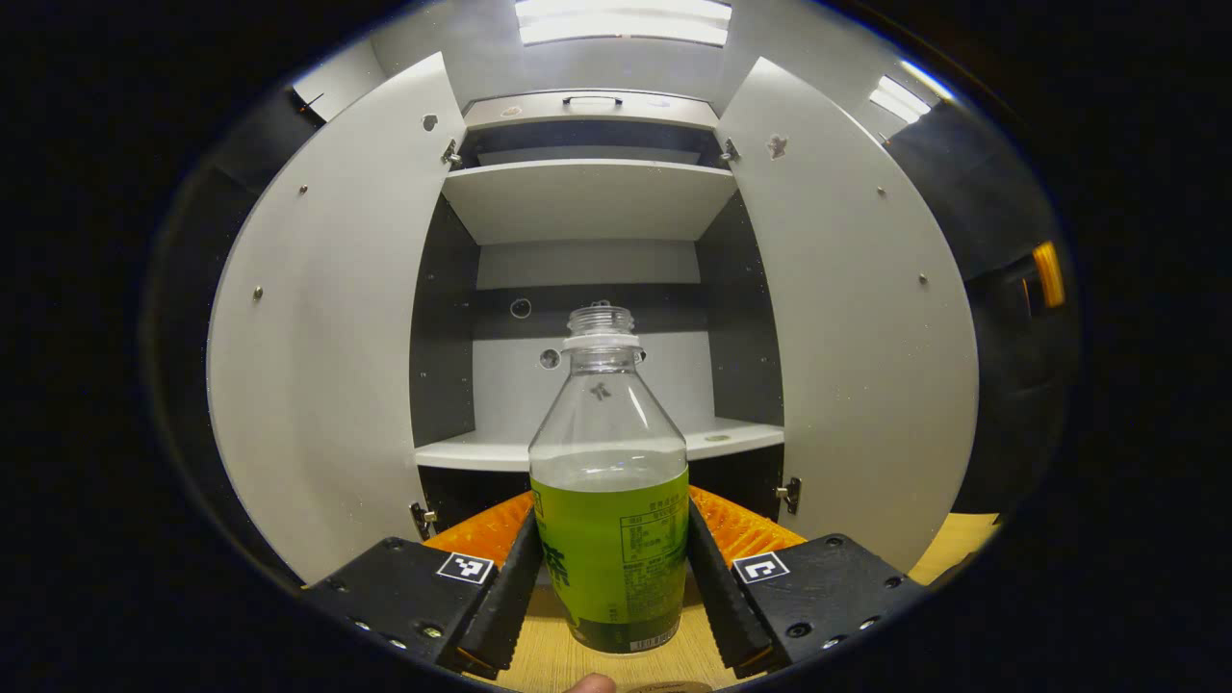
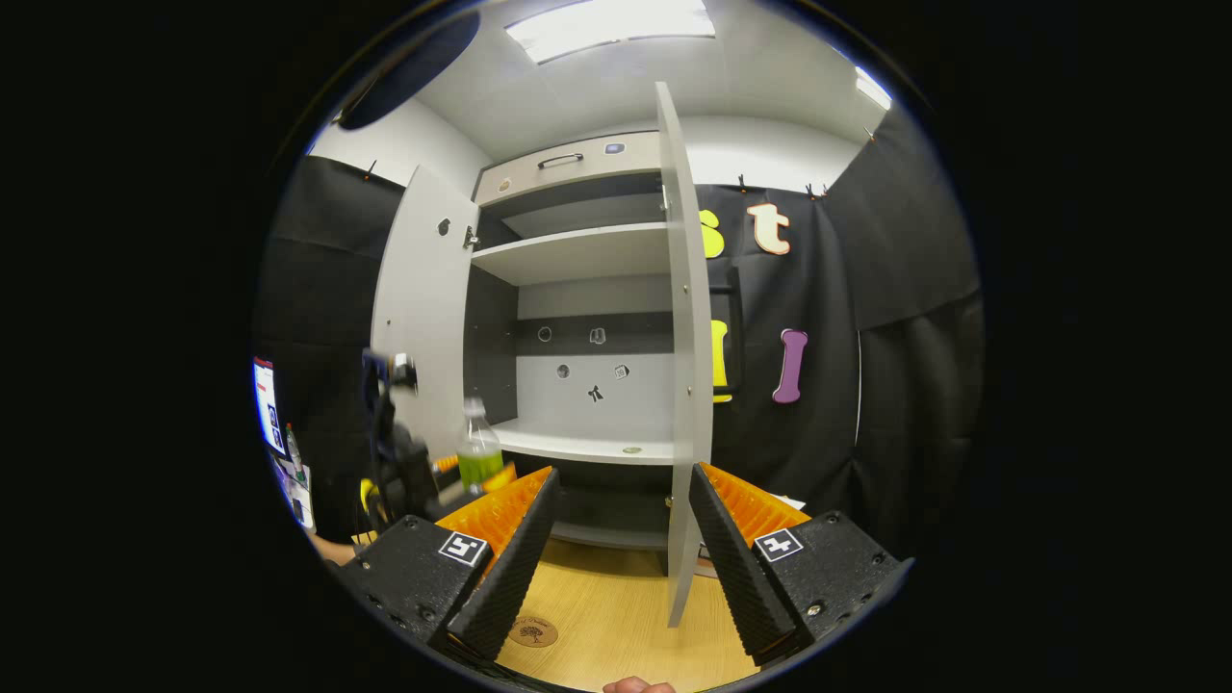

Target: Grasp the bottle in the cabinet with the left hand and place it on the coaster, then close the right door with the right hand and the left door with the left hand.

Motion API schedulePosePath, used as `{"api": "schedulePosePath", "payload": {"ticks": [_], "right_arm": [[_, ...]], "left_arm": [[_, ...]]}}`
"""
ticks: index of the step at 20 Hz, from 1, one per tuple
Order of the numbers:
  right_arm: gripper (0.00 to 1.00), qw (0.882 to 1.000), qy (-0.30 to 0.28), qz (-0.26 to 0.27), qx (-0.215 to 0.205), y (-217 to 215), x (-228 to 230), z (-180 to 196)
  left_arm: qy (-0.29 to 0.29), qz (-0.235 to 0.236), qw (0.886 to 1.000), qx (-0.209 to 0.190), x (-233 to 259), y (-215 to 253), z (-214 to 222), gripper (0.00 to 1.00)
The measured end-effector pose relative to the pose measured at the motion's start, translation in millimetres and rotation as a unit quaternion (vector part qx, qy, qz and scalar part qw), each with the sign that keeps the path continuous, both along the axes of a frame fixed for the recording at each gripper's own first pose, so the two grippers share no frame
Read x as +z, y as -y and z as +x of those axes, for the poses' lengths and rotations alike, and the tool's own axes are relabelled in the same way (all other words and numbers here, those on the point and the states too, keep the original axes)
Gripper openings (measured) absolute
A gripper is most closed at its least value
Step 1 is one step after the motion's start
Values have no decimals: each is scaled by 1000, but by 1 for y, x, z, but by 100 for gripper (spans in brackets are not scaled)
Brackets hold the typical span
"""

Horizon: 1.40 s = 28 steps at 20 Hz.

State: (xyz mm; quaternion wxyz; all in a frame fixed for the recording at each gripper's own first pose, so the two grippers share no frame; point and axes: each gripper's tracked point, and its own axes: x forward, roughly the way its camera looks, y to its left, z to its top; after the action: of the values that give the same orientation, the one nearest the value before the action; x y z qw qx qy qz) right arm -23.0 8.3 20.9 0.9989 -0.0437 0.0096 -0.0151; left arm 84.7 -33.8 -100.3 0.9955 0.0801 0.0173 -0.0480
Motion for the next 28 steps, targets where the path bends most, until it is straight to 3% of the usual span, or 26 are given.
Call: {"api": "schedulePosePath", "payload": {"ticks": [5, 12, 16, 23, 28], "right_arm": [[83, 1000, -16, -2, 16, -14, -2, 0], [83, 998, -34, -51, 1, -14, 7, -5], [83, 999, -34, -37, 9, -26, 11, -2], [83, 998, -54, -23, 12, -26, 1, -1], [83, 998, -54, -13, 15, -26, 2, 1]], "left_arm": [[-9, 19, 998, 51, -75, -5, -27, 75], [-55, -22, 996, 59, -158, 7, -56, 75], [-65, -28, 995, 66, -182, 8, -64, 76], [-36, -13, 996, 76, -184, 6, -71, 75], [-48, -12, 996, 71, -189, 9, -68, 75]]}}
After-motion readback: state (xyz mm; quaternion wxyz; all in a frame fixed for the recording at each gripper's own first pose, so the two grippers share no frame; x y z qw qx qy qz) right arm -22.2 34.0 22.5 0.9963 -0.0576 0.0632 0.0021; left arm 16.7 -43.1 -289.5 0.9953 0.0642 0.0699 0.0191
